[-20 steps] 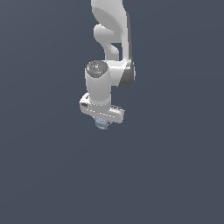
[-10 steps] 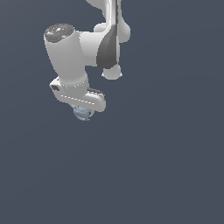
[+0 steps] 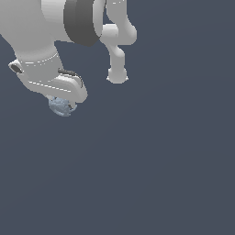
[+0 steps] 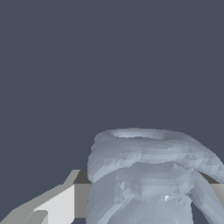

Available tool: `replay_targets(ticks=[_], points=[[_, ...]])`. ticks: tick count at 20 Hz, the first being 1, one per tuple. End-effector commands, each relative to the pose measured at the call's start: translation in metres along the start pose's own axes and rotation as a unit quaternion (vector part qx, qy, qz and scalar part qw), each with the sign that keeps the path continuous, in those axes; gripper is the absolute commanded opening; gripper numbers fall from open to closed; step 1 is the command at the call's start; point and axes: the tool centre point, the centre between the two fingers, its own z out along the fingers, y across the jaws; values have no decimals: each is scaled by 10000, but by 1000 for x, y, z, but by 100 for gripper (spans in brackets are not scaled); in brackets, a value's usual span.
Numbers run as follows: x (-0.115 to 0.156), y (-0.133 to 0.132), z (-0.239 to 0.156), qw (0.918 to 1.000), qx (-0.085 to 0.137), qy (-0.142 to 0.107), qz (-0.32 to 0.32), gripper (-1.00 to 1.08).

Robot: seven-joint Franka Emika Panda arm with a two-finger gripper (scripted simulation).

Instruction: Pick up the object and move it to a goal position.

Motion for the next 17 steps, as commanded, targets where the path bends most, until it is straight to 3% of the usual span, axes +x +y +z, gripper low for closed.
replay_targets(ticks=[1, 17], points=[[7, 10, -16, 10000, -1, -7, -6, -100], [25, 34, -52, 10000, -4, -8, -8, -100]])
